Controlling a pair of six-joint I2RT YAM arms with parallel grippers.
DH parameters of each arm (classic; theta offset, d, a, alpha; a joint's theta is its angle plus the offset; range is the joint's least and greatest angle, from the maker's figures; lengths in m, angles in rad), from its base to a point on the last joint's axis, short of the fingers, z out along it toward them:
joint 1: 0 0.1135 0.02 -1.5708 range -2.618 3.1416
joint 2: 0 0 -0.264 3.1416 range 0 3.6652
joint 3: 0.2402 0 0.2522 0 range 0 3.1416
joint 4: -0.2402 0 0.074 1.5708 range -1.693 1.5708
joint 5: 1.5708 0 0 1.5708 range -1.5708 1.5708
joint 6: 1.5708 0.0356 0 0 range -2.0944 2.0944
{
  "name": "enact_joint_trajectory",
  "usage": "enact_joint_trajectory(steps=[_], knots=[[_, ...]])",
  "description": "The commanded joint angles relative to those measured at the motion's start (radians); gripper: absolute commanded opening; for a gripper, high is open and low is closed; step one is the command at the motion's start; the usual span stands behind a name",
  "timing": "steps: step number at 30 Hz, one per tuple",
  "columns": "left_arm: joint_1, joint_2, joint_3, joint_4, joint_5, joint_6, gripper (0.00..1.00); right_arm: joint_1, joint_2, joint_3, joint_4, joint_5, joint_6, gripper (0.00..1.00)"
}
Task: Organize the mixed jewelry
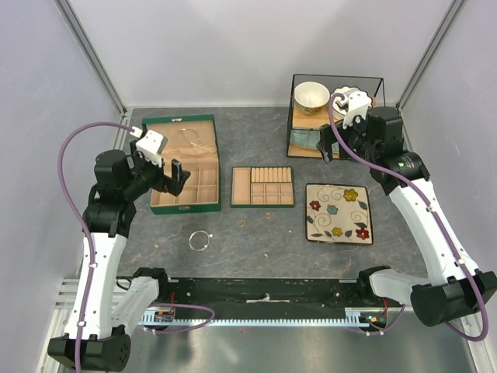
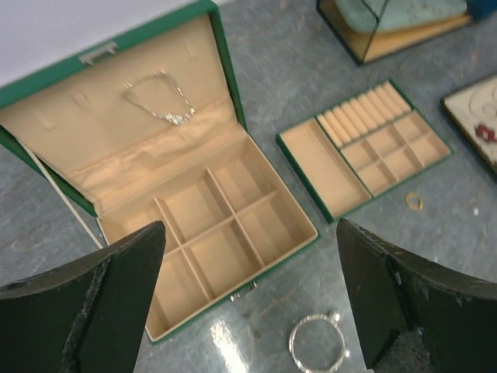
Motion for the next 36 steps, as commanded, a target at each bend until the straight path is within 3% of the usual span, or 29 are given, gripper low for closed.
enact_joint_trajectory(steps=[1, 10, 18, 22, 29, 36], knots=[[0.002, -0.026, -0.011, -0.161, 0.107, 0.194, 0.98, 0.011, -0.018, -0.011, 0.025, -0.013, -0.012, 0.98], [0.001, -0.085, -0.115, -0.357, 0.181, 0.502, 0.96, 0.014, -0.007, -0.02, 0.025, -0.036, -0.004, 0.98], [-0.022, -0.002, -0.243, -0.373, 0.161, 0.676, 0.92, 0.014, 0.016, -0.023, 0.025, -0.044, -0.01, 0.98], [-0.074, 0.019, -0.3, -0.301, 0.105, 0.673, 0.91, 0.013, 0.02, -0.025, 0.025, -0.046, -0.012, 0.98], [-0.301, 0.116, -0.399, -0.14, -0.093, 0.613, 0.83, 0.014, 0.023, -0.028, 0.025, -0.053, -0.015, 0.98], [-0.355, 0.217, -0.422, -0.035, -0.158, 0.627, 0.81, 0.014, 0.008, -0.045, 0.025, -0.053, -0.022, 0.98]])
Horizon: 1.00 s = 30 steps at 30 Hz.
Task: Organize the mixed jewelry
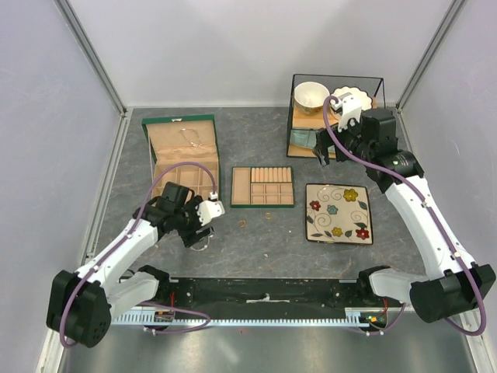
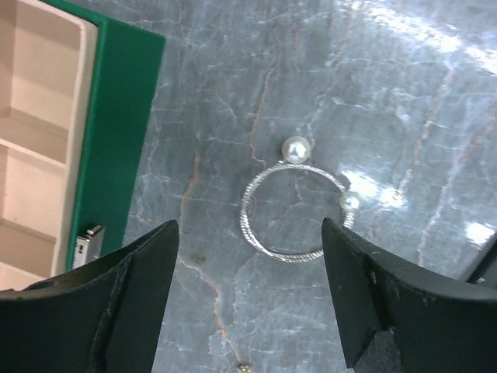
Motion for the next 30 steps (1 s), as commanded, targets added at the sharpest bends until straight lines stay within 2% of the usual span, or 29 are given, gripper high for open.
enact_joint_trajectory(steps=[1, 9, 23, 28, 30], knots=[[-0.028, 0.044, 0.002, 0.125, -0.071, 0.018, 0.81, 0.006, -0.019, -0.02, 0.025, -0.018, -0.015, 0.98], [-0.062, 0.146, -0.011, 0.186, -0.114, 0.038, 0.76, 0.004, -0.024, -0.029, 0.029, -0.009, -0.017, 0.98], [-0.09, 0.203, -0.069, 0.251, -0.16, 0.062, 0.7, 0.006, -0.028, -0.042, 0.036, 0.006, -0.012, 0.98], [-0.102, 0.208, -0.095, 0.275, -0.171, 0.052, 0.59, 0.006, -0.024, -0.036, 0.036, 0.005, -0.011, 0.98], [-0.108, 0.214, -0.095, 0.278, -0.175, 0.036, 0.46, 0.006, -0.027, -0.037, 0.034, 0.006, -0.012, 0.98]])
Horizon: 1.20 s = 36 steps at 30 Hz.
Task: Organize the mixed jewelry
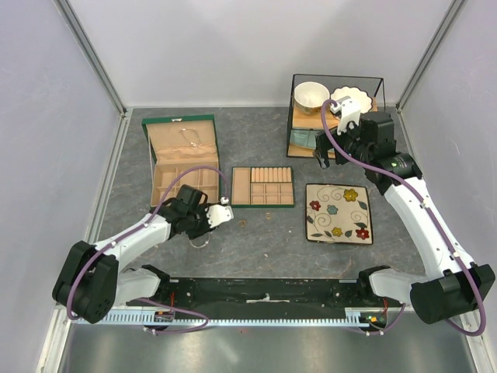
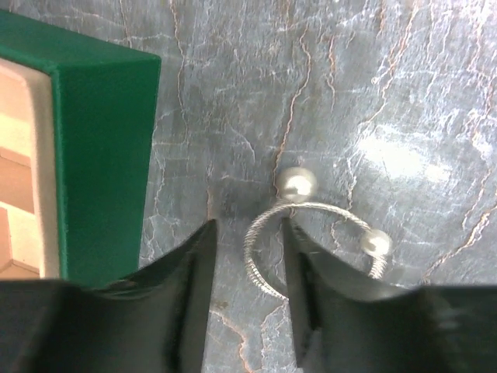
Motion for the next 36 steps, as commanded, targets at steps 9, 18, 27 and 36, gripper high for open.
enact_joint_trajectory(steps=[9, 18, 27, 36], knots=[[-0.03, -0.056, -0.04, -0.095, -0.003, -0.023, 0.02, 0.006, -0.03, -0.004, 0.028, 0.015, -0.01, 0.98], [-0.031, -0.265, 0.183, -0.288, 0.123, -0.105, 0.02, 0.006, -0.007, 0.011, 0.028, 0.005, -0.003, 0.98], [-0.019, -0.098, 0.505, -0.263, -0.029, -0.188, 0.02, 0.006, -0.011, 0.011, 0.028, 0.004, -0.003, 0.98], [0.07, 0.192, 0.596, -0.056, -0.163, -0.168, 0.02, 0.006, -0.036, -0.001, 0.026, 0.013, -0.009, 0.98]])
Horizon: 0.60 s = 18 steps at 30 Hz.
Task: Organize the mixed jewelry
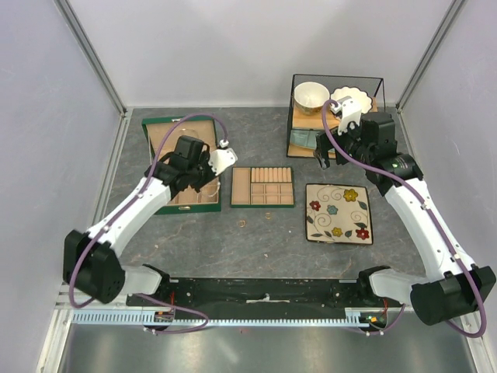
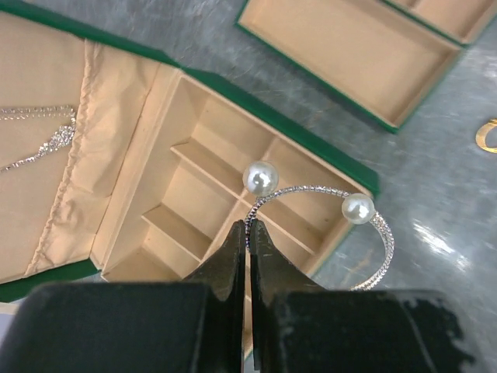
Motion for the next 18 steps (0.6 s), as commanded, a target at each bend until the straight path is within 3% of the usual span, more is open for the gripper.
enact_joint_trajectory(steps=[1, 8, 18], knots=[[0.067, 0.124, 0.074, 0.122, -0.068, -0.017, 0.02, 0.006, -0.03, -0.002, 0.026, 0.008, -0.009, 0.98], [0.115, 0.258, 0.119, 0.168, -0.102, -0.008, 0.02, 0.006, -0.029, -0.013, 0.03, 0.013, -0.013, 0.98], [0.181, 0.332, 0.136, 0.203, -0.125, 0.004, 0.02, 0.006, -0.021, -0.013, 0.034, 0.01, -0.01, 0.98]])
